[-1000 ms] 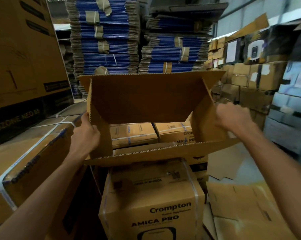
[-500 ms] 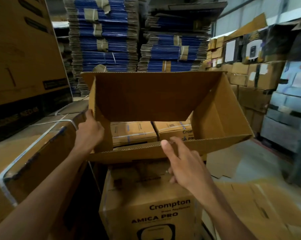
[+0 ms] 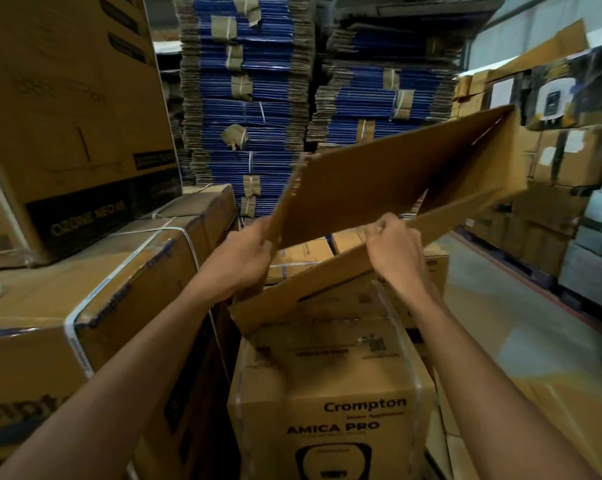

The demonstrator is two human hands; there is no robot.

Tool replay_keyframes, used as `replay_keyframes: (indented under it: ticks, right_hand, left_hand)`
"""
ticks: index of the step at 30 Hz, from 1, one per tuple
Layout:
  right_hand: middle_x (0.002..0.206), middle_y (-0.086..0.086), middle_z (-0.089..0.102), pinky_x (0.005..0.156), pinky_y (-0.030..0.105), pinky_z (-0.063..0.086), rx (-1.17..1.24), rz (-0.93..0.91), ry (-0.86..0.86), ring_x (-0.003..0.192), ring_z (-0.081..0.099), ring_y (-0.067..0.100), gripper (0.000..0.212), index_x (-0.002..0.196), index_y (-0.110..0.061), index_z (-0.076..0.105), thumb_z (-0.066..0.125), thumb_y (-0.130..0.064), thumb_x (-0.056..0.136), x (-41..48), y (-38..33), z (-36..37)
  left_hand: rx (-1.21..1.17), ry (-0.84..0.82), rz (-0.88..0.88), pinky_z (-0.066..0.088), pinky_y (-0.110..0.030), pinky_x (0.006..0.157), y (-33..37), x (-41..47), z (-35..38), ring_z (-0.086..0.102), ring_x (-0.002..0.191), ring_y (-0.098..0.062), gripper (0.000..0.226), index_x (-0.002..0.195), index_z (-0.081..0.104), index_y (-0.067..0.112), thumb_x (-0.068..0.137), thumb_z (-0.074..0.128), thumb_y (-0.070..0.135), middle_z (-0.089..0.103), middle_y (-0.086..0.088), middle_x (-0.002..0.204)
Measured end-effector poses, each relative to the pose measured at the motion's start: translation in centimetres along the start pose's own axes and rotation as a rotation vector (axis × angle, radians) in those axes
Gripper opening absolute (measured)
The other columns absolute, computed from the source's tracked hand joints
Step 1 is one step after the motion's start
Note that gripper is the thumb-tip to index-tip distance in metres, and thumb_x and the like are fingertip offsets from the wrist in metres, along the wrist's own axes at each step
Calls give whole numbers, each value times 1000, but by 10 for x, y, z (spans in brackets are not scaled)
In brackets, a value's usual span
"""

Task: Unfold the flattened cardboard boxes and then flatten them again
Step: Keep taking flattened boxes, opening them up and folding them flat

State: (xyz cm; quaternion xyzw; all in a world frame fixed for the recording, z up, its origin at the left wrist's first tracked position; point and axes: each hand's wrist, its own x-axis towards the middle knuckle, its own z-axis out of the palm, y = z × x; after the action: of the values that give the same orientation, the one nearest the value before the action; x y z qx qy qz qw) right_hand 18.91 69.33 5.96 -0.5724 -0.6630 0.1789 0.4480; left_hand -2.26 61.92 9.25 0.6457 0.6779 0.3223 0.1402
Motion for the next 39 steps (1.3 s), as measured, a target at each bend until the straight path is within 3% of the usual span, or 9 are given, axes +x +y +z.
replay_keyframes:
  ticks: [5,10,16,21,24,28,31,35,39]
  right_hand:
    - [141,8,52,75,31,43,77,44,-109,95,56,17,48,151,-21,37,33,-43,108,33,-28,3]
    - [145,13,50,91,47,48,256,203,-257,120,56,38,80,151,-30,26,52,-71,87,42,-12,18]
    - [113,8,61,73,40,55,219,199,-142,85,63,20,34,131,-20,43,50,-29,99,50,17,20]
    - [119,5,58,61,25,53,373,136,-107,77,60,13,67,158,-26,14,51,-17,103,54,20,18]
    - [148,7,47,94,37,51,679,132,-82,120,57,23,76,160,-28,13,59,-37,100,44,25,20]
    - [109,3,67,63,32,56,811,98,48,88,69,20,23,123,-21,57,58,-22,101,-18,45,45]
    - [85,16,72,53,33,54,794,34,-289,64,66,26,15,87,-9,69,59,-13,98,-86,56,70]
    - [136,15,61,82,46,61,979,401,-895,96,72,39,68,137,-15,51,71,-56,86,-143,63,95]
    - [143,24,49,95,57,52,1649,689,-491,115,62,47,72,136,-29,40,77,-51,79,-137,72,90]
  left_hand:
    - [50,-213,39,58,-50,92,33,5,24,66,104,-24,30,129,58,22,103,44,14,67,-7,117]
    - [-151,-443,-51,59,-48,91,43,7,36,68,107,-30,38,129,60,24,106,41,47,69,-2,120]
    - [1,-813,201,28,-34,119,-1,-29,57,26,151,-21,120,159,-15,41,78,68,73,9,5,170]
    - [364,-260,139,55,-44,96,-33,-38,103,59,102,-22,83,160,0,42,100,58,36,56,-6,121]
    - [338,-104,182,55,-29,73,-32,-27,100,57,88,-14,52,150,39,30,101,53,22,60,2,105]
    - [176,-56,112,45,-20,58,5,-7,81,50,70,-4,9,110,57,22,106,50,26,51,10,83]
    - [-32,-39,7,61,-39,67,27,15,71,65,72,-18,15,100,60,17,104,52,29,66,-3,88]
    - [-404,54,-132,64,-46,65,36,35,64,71,80,-27,16,87,57,22,103,54,22,71,-11,96]
    - [-861,138,-313,61,-45,68,15,35,73,69,75,-25,7,101,56,12,105,50,11,68,-13,92]
